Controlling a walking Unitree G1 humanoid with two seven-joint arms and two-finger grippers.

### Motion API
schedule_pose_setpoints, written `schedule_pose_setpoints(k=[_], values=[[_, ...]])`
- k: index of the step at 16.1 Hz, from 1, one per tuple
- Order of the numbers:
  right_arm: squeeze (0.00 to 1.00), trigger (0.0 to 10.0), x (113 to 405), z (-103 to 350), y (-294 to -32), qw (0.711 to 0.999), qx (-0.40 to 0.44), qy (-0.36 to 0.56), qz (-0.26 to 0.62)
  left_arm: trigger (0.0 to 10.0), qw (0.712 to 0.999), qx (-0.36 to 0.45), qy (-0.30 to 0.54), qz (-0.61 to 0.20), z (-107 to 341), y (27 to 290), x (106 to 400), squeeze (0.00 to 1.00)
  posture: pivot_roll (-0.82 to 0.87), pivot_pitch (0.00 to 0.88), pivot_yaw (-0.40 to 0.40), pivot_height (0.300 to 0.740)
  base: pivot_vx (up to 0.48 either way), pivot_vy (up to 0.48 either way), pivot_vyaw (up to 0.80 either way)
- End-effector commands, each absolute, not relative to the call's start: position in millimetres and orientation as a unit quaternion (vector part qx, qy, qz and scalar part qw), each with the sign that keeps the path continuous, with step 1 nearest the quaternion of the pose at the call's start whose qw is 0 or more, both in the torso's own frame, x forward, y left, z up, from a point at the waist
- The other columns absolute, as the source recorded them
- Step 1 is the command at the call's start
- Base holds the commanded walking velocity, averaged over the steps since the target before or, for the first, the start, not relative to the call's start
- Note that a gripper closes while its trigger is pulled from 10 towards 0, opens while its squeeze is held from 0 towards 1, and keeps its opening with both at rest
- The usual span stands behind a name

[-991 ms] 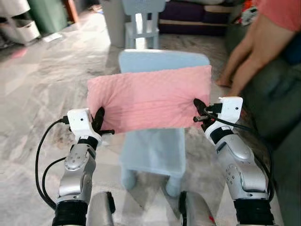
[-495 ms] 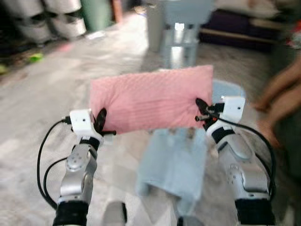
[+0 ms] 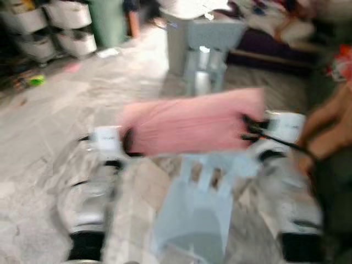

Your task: Move the pillow to the sofa

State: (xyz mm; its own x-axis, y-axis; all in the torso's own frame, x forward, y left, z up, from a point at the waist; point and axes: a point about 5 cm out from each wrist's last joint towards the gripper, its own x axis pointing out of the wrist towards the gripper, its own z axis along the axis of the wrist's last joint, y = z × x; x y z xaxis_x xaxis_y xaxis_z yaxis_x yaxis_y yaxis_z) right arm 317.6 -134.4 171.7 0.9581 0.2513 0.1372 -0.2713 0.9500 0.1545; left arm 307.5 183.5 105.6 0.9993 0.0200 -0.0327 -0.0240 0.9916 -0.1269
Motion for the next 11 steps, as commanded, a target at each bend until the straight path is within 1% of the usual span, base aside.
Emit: schedule_pose_setpoints(k=[1,6,9,10,11], values=[[0.0,10.0,314.6,179.1,-158.5,0.99,0.073,-0.078,0.094,10.0,0.998,-0.061,0.009,0.012,110.6,178.7,310.8,0.0,-0.13,0.0,0.011,0.74,0.0,0.0,0.0],[0.0,10.0,314.0,179.4,-158.5,0.99,0.074,-0.077,0.095,10.0,0.998,-0.057,0.016,0.011,109.2,177.1,310.1,0.0,-0.13,0.0,0.008,0.74,0.0,0.0,0.0],[0.0,10.0,314.3,179.4,-157.7,0.989,0.073,-0.075,0.1,10.0,0.999,-0.023,0.02,0.019,110.7,174.3,311.2,0.0,-0.13,0.0,0.0,0.74,0.0,0.0,0.0],[0.0,10.0,314.2,179.6,-157.5,0.989,0.073,-0.074,0.102,10.0,0.998,-0.057,0.013,-0.011,110.4,170.9,311.2,0.0,-0.13,0.0,-0.003,0.74,0.0,0.0,0.0],[0.0,10.0,314.0,179.7,-156.8,0.989,0.069,-0.072,0.105,10.0,0.997,-0.076,0.018,-0.006,108.5,171.7,309.9,0.0,-0.13,0.0,-0.006,0.74,0.0,0.0,0.0]])
